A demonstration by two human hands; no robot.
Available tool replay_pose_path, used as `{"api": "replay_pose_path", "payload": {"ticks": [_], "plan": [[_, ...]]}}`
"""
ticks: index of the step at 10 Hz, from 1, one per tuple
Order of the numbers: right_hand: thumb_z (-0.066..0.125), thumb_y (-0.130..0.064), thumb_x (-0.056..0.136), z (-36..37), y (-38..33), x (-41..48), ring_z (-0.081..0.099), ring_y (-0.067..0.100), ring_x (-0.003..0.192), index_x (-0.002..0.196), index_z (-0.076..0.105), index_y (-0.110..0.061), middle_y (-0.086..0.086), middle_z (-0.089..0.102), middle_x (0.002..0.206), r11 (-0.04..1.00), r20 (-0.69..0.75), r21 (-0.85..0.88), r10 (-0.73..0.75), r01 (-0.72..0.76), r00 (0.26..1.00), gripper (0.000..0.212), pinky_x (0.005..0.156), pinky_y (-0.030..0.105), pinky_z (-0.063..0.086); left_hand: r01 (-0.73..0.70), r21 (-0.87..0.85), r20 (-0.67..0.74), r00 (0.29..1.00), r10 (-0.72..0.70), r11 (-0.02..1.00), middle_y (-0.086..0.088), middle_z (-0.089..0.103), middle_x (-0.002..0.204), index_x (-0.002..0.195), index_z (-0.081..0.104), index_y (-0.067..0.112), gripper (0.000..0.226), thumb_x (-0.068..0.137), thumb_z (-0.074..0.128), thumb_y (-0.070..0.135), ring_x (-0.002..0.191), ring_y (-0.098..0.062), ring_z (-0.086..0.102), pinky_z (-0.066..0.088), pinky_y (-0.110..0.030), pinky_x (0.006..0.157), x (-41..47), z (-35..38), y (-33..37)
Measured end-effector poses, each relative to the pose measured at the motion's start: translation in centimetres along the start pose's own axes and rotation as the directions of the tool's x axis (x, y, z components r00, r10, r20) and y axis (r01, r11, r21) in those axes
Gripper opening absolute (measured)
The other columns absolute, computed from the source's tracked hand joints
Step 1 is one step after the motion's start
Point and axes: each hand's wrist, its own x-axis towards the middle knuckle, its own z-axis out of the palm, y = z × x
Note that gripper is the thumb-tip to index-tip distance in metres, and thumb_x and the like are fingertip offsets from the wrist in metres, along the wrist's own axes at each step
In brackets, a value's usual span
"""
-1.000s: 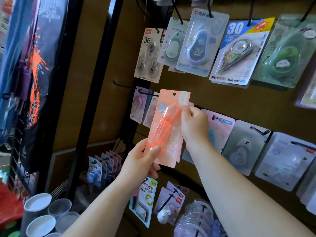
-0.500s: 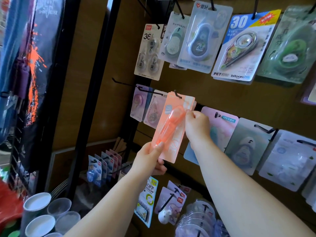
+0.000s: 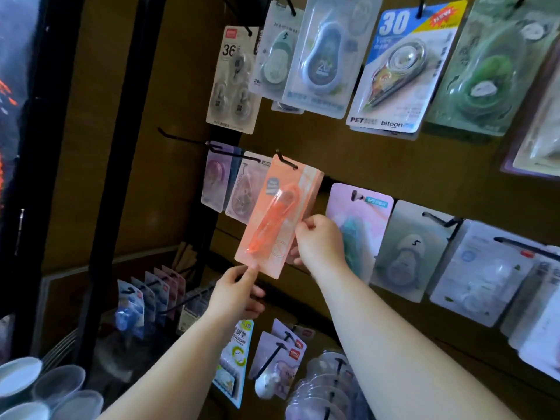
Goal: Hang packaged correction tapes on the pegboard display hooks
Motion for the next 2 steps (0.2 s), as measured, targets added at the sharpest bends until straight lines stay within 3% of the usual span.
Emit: {"api": "replay_pose_path", "payload": {"ticks": [1, 2], "plan": [[0.044, -0.022, 0.092, -0.5, 2.4, -3.0, 0.064, 0.015, 0.072, 0.065, 0.045, -0.03, -0.004, 0.065, 0.074, 1.0, 0.042, -0.005, 0.001, 0.0, 0.999, 0.029, 0.068, 0.033, 0.056, 0.039, -0.018, 0.023, 0.999, -0.038, 0.999, -0.003, 0.053, 0.058, 0.084, 0.054, 0.022, 0.013, 0.092, 0.047, 0.029, 0.038, -0.013, 0.05, 0.044, -0.023, 0.045, -2.4, -0.2, -1.6], [0.047, -0.019, 0.09, -1.7, 5.6, -8.2, 0.057, 0.006, 0.059, 0.063, 0.049, -0.029, -0.007, 0.061, 0.059, 0.997, 0.165, 0.041, 0.053, -0.06, 0.985, 0.029, 0.063, 0.028, 0.048, 0.089, -0.019, 0.078, 0.993, -0.087, 0.996, 0.0, 0.055, 0.048, 0.093, 0.063, 0.009, 0.015, 0.09, 0.053, 0.02, 0.033, -0.011, 0.049, 0.041, -0.019, 0.04, -7.2, -1.3, -4.1]]}}
